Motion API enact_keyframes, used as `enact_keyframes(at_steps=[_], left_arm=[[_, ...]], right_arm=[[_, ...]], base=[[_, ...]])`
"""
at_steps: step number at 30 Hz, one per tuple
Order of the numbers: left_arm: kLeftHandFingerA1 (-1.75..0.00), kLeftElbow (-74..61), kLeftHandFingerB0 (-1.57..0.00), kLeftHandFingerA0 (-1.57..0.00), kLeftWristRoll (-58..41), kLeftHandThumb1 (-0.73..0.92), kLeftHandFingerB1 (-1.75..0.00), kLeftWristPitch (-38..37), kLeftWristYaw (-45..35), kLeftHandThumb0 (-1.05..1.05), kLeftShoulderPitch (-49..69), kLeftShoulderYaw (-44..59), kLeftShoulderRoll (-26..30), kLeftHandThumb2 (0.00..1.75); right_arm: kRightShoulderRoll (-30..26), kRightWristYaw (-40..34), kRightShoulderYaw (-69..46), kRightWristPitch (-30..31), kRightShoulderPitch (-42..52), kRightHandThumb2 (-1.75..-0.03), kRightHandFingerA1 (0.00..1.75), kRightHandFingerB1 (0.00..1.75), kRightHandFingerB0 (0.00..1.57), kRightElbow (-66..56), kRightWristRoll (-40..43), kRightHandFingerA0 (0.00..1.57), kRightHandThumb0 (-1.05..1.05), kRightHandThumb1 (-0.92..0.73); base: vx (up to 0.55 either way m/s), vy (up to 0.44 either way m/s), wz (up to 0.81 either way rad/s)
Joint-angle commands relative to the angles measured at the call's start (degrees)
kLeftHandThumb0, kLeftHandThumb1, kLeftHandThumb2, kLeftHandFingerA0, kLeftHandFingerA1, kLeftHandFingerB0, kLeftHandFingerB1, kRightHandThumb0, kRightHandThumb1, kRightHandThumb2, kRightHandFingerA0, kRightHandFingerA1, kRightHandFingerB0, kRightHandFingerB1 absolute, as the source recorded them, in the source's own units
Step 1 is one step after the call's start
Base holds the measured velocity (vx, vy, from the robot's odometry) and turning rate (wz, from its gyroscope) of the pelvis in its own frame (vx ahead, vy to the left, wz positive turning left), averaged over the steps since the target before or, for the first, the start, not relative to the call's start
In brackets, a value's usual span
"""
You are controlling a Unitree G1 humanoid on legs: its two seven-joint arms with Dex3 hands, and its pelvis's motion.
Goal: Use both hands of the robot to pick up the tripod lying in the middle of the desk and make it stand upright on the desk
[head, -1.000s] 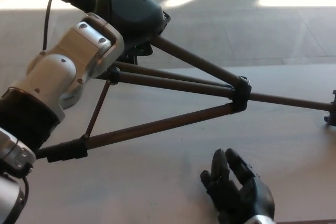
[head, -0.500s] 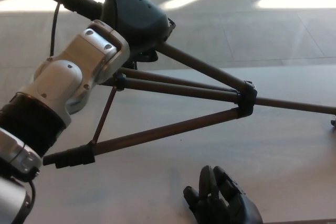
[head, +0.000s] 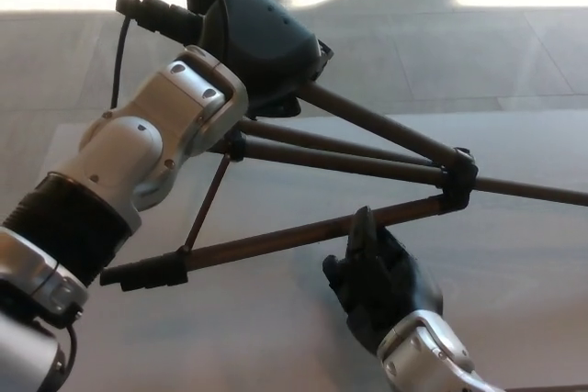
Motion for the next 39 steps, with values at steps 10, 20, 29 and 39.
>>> enact_keyframes(at_steps=[10,20,29,39], left_arm=[[-1.65,-5.87,-0.8,-0.86,0.56,0.49,-0.77,4.4,-2.4,-0.27,1.25,2.15,-0.72,0.57],[-1.57,-7.79,-0.78,-0.83,1.41,0.48,-0.85,6.16,-7.14,-0.22,-0.54,2.5,-2.32,0.59],[-1.56,-8.05,-0.83,-0.9,1.26,0.44,-0.79,6.26,-6.2,-0.19,0.42,3.38,-2.11,0.58],[-1.7,-8.18,-0.76,-0.88,-0.25,0.45,-0.75,6.3,-5.64,-0.19,1.48,4.81,-2.44,0.56]], right_arm=[[12.73,-2.4,-13.39,-1.01,-11.45,-0.94,0.17,0.06,0.01,9.6,4.88,0.0,-0.9,-0.57],[14.66,-4.88,-16.79,-6.77,-13.52,-0.57,0.37,0.32,0.12,14.78,1.46,0.0,-0.62,-0.55],[12.34,-0.3,-12.41,-6.48,-11.59,-0.85,1.67,0.9,0.62,15.23,-2.95,0.92,-0.24,-0.73],[10.1,-1.81,-12.12,-2.8,-11.0,-1.06,1.75,1.75,0.69,11.14,-2.83,0.97,-0.4,-0.56]], base=[[0.0,0.0,0.0],[0.0,0.0,0.0],[0.0,0.0,0.0],[0.0,0.0,0.0]])
